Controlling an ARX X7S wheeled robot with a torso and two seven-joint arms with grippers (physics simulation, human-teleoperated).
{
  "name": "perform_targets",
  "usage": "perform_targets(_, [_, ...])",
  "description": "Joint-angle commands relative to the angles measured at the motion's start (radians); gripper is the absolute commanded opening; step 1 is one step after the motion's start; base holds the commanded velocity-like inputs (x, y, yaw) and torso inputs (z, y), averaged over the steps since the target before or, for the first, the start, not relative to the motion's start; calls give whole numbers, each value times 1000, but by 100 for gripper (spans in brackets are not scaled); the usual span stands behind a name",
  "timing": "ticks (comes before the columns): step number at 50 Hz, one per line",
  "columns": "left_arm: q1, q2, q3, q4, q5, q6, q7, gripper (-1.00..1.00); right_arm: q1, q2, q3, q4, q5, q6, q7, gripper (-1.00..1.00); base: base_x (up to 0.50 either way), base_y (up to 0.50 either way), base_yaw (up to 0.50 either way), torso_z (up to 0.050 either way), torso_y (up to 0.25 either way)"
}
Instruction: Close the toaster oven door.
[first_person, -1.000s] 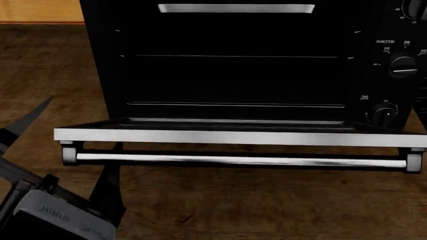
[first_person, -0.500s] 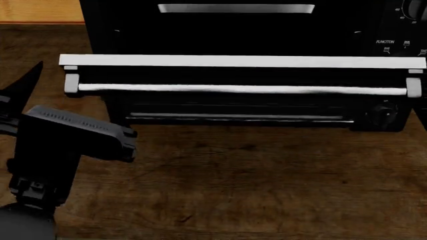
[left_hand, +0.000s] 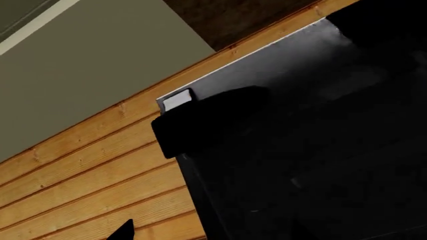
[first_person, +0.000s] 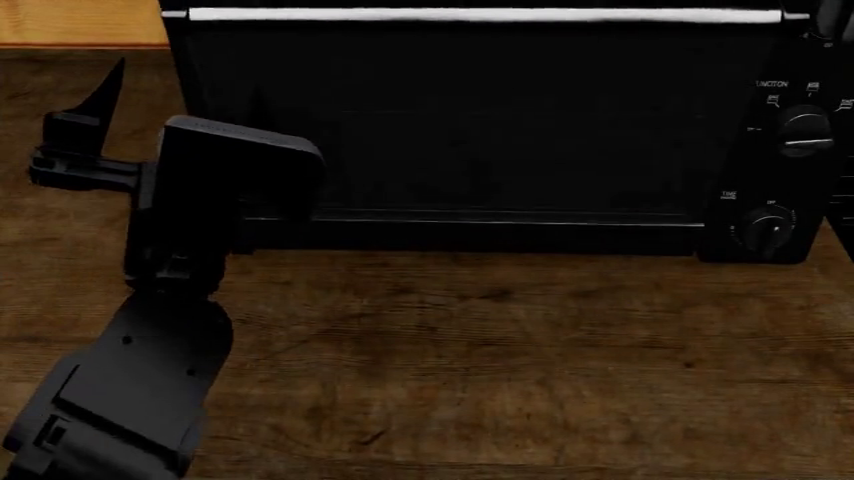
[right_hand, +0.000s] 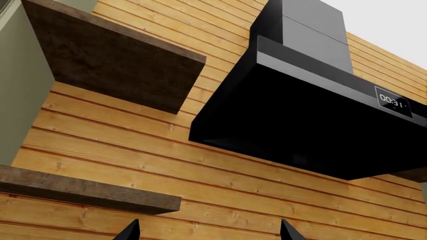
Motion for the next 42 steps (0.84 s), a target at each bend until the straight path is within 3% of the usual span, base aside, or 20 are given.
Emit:
perform_targets(1, [-174, 12, 137, -380, -103, 141, -117, 100, -17, 11, 49, 1, 28, 12, 0, 100, 0, 0, 0, 0, 0])
perform_targets(8, [-274, 13, 289, -560, -251, 223, -161, 100, -22, 12, 43, 0, 23, 10, 1, 100, 0, 0, 0, 0, 0])
perform_targets(22, [-432, 14, 823, -761, -718, 308, -237, 100, -35, 17, 88, 0, 48, 24, 2, 100, 5, 0, -1, 0, 0])
perform_targets(30, [-428, 14, 937, -780, -808, 357, -236, 100, -38, 31, 105, -2, 77, 26, 21, 100, 16, -1, -3, 1, 0])
perform_targets(32, [-410, 4, 964, -749, -789, 362, -215, 100, -43, 24, 108, -6, 76, 28, 19, 100, 17, -2, -5, 5, 0])
perform_targets(37, [-385, -221, 1038, -239, -773, 176, -335, 100, -48, 6, 83, -15, 56, 17, 18, 100, 13, -1, -4, 0, 0])
perform_targets(42, [-376, -332, 1061, 12, -775, 97, -411, 100, -69, 12, 85, -18, 57, -5, 26, 100, 0, 0, -1, 0, 0])
